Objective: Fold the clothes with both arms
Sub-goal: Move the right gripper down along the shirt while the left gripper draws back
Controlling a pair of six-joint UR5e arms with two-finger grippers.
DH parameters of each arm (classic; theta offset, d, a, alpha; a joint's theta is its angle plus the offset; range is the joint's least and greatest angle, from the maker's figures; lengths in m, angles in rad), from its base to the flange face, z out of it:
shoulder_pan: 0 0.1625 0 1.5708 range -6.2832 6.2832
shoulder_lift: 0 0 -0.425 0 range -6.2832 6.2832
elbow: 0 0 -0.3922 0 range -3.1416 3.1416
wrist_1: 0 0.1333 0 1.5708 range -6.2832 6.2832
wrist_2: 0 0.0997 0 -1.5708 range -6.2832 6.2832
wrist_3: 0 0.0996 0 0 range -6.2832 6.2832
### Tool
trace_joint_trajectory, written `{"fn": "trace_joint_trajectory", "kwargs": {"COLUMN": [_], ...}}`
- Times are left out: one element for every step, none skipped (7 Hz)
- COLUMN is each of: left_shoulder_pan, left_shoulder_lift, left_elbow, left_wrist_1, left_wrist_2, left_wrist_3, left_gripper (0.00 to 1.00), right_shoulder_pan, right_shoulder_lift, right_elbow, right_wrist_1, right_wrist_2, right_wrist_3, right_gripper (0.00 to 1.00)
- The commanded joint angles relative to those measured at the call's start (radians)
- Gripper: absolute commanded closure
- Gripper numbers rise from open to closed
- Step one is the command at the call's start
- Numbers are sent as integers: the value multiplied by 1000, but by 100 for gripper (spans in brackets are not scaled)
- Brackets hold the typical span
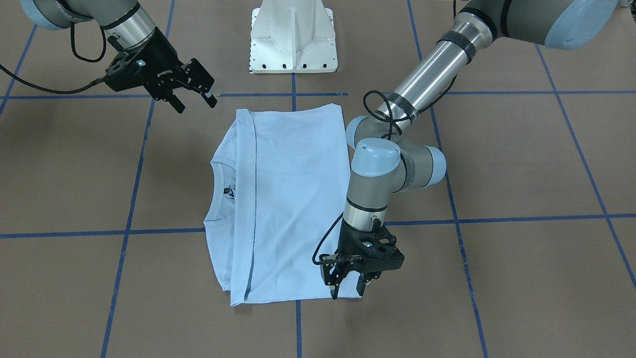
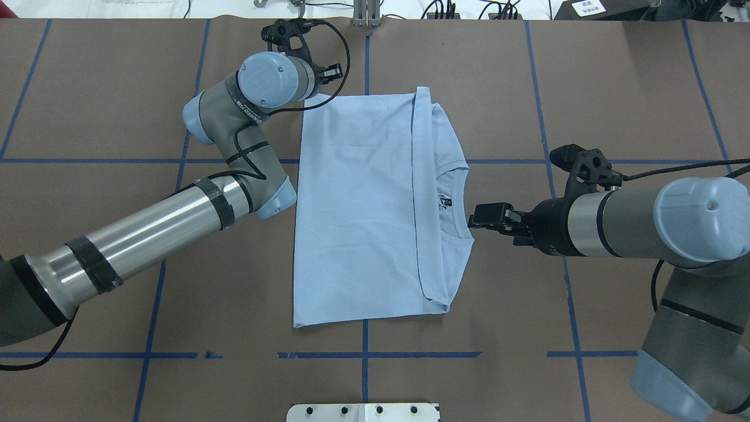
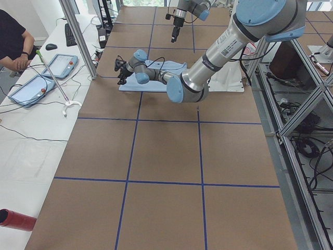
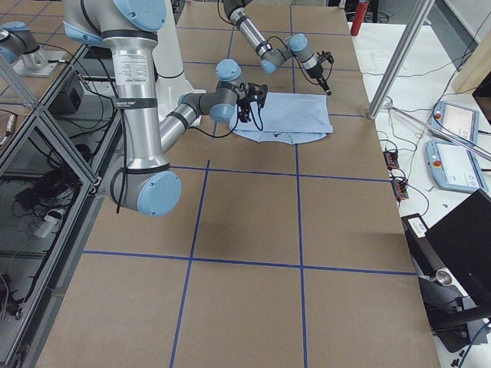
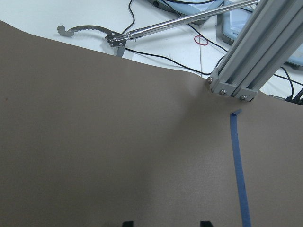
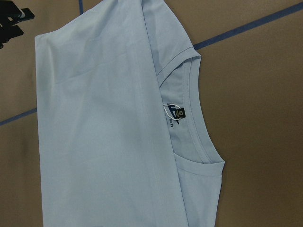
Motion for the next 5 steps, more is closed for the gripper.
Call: {"fn": "trace_joint_trajectory", "kwargs": {"left_shoulder_pan": [-50, -50, -50, -50, -45], "left_shoulder_lift": [31, 109, 214, 290, 324], "left_elbow": [-89, -236, -389, -522, -612], "left_wrist_1": [94, 166, 205, 250, 312], "left_wrist_2": [-148, -158, -181, -198, -199], "left_wrist_3": [84, 111, 123, 123, 122], "left_gripper": [0, 0, 0, 0, 0], "right_shoulder_pan": [-34, -79, -110, -132, -185], "right_shoulder_lift": [131, 236, 322, 351, 352], "right_elbow": [-9, -28, -87, -133, -164], "right_wrist_1": [-240, -409, -482, -483, -483], "right_wrist_2": [-28, -83, -135, -149, -224], "right_wrist_3": [-121, -215, -279, -325, -373], "right_gripper": [0, 0, 0, 0, 0]}}
